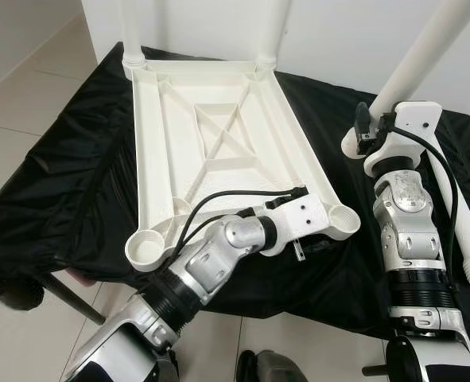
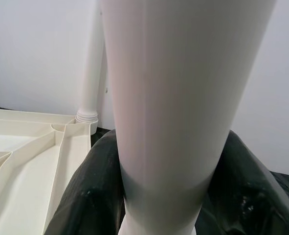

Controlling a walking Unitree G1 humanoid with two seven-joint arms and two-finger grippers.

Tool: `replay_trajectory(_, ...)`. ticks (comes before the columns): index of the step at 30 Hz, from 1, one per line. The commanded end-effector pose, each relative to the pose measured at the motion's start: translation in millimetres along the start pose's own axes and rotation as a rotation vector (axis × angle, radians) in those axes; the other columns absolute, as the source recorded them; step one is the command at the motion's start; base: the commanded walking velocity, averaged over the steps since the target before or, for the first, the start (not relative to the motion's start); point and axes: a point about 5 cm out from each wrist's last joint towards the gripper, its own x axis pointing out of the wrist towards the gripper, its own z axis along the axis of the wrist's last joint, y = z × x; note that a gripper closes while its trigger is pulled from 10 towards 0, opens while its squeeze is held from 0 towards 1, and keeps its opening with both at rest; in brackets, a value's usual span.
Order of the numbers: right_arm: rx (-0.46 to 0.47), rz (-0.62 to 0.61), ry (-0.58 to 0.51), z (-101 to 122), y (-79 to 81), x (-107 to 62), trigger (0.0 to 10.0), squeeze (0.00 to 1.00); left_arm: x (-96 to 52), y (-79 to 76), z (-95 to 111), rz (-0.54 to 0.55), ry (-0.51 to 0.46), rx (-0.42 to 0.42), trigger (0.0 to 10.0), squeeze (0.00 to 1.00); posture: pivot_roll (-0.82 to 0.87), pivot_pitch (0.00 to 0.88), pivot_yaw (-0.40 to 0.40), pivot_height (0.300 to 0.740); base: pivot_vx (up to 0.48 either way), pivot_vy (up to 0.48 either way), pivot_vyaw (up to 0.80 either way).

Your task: Building children table

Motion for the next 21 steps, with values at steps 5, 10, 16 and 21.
replay_trajectory(5, -0.005, -0.016, -0.009, 4, -5.7, 0.7, 10.0, 0.00, 11.3, -5.1, 0, -0.022, 0.039, 0.002, 10.0, 0.00, 0.03, 0.049, -0.082, 0.740, 0.000, 0.000, 0.00)
replay_trajectory(10, -0.008, -0.013, -0.009, 5, -4.6, 0.9, 10.0, 0.00, 16.5, -1.2, -6, -0.009, 0.081, -0.026, 10.0, 0.00, 0.03, 0.051, -0.082, 0.740, 0.000, 0.000, 0.00)
replay_trajectory(16, -0.012, -0.011, -0.010, 6, -4.1, 0.6, 10.0, 0.00, 21.4, 4.7, -16, 0.030, 0.175, -0.083, 10.0, 0.00, 0.03, 0.054, -0.081, 0.740, 0.000, 0.000, 0.00)
replay_trajectory(21, -0.014, -0.010, -0.010, 6, -3.9, 0.4, 10.0, 0.00, 21.9, 6.5, -19, 0.041, 0.192, -0.098, 10.0, 0.00, 0.03, 0.054, -0.081, 0.740, 0.000, 0.000, 0.00)
